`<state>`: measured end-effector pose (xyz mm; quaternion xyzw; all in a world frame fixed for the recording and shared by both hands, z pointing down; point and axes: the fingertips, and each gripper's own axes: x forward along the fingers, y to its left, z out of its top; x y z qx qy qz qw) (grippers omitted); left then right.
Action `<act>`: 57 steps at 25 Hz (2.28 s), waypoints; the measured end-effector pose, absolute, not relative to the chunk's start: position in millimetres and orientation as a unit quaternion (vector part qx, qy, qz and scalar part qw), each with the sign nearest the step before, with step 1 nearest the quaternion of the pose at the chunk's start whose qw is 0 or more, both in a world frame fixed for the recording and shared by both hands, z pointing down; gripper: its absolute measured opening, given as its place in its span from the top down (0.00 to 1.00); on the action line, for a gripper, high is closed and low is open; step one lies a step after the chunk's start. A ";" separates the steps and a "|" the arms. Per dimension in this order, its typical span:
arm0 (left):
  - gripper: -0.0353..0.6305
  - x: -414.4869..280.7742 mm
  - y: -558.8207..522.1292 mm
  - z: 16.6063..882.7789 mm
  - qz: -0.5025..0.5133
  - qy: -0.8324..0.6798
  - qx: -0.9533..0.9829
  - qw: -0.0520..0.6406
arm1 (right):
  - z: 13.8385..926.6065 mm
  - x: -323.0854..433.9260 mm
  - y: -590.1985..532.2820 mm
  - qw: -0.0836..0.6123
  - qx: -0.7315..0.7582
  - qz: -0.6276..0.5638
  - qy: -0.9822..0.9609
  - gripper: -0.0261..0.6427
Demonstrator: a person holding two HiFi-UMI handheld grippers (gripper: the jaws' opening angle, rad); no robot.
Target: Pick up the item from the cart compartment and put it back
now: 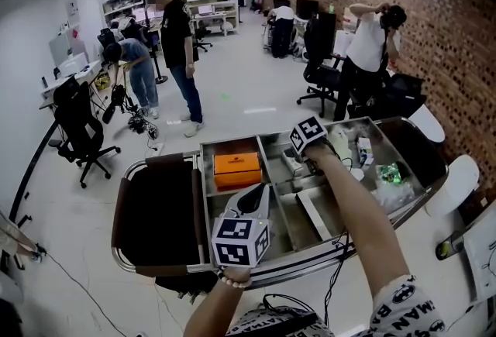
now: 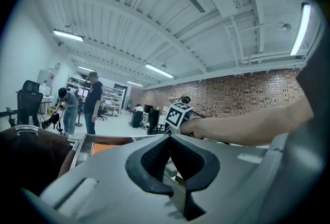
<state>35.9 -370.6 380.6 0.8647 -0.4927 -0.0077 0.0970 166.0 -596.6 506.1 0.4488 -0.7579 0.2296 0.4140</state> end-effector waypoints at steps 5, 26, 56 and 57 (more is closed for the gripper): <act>0.95 20.5 -353.8 379.2 -0.013 -0.492 0.864 0.103 | 441.9 160.7 -564.9 0.301 0.489 0.195 -0.795 0.76; 0.95 -56.7 -222.1 409.8 -0.019 -0.501 0.857 0.123 | 366.1 104.3 -253.9 0.034 0.505 0.082 -0.859 0.96; 0.95 -82.1 -163.4 437.4 -0.002 -0.502 0.857 0.113 | 430.2 50.2 -154.3 0.062 0.487 0.090 -0.867 0.96; 0.95 -81.3 -164.7 436.7 -0.003 -0.501 0.858 0.113 | 428.8 50.4 -155.5 0.062 0.487 0.088 -0.867 0.96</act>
